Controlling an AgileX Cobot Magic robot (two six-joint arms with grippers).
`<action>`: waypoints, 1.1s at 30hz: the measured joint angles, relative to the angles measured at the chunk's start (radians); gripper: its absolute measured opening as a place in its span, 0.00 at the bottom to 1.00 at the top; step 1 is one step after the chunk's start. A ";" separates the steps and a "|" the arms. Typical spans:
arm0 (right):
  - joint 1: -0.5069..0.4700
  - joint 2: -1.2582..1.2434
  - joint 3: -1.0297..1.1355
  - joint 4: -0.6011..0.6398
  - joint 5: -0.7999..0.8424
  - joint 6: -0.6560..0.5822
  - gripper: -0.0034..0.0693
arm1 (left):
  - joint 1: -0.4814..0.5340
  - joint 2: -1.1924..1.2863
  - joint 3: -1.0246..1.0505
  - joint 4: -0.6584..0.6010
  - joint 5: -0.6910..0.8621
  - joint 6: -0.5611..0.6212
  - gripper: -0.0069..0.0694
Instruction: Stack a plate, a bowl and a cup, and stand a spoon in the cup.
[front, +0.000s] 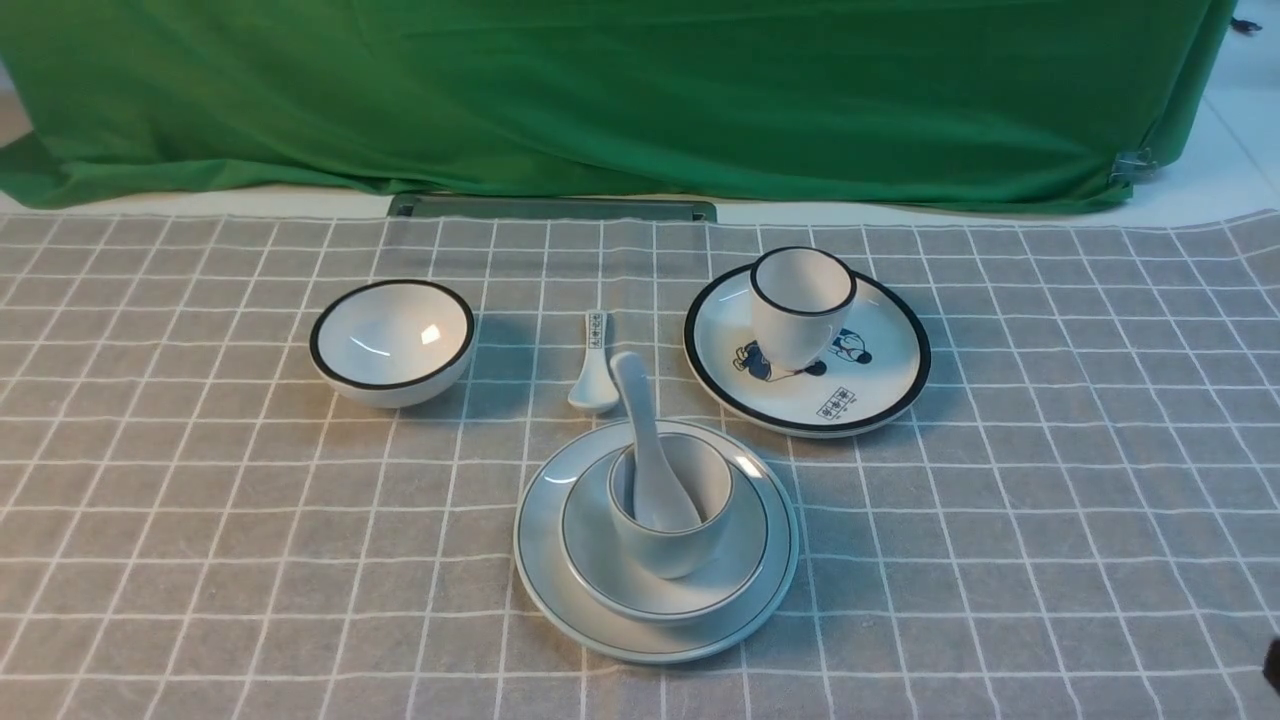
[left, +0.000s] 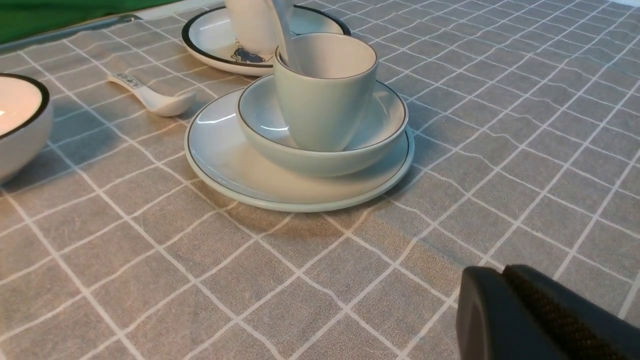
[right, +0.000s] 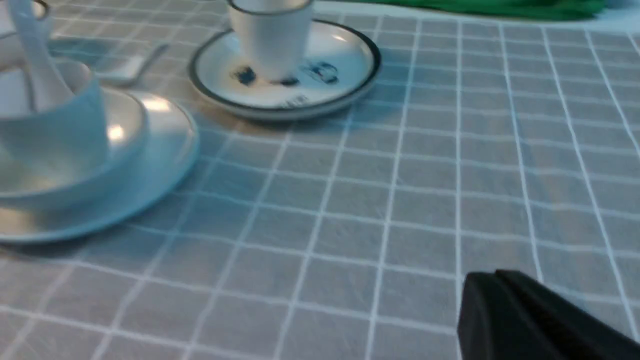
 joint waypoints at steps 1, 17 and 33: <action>-0.006 -0.033 0.017 0.000 0.006 0.000 0.07 | 0.000 0.000 0.000 0.000 0.000 0.000 0.11; -0.006 -0.130 0.028 -0.050 0.096 0.002 0.07 | 0.000 0.001 0.000 0.000 0.003 -0.001 0.11; -0.006 -0.130 0.028 -0.052 0.097 0.024 0.10 | 0.000 0.001 0.000 0.000 0.003 -0.001 0.11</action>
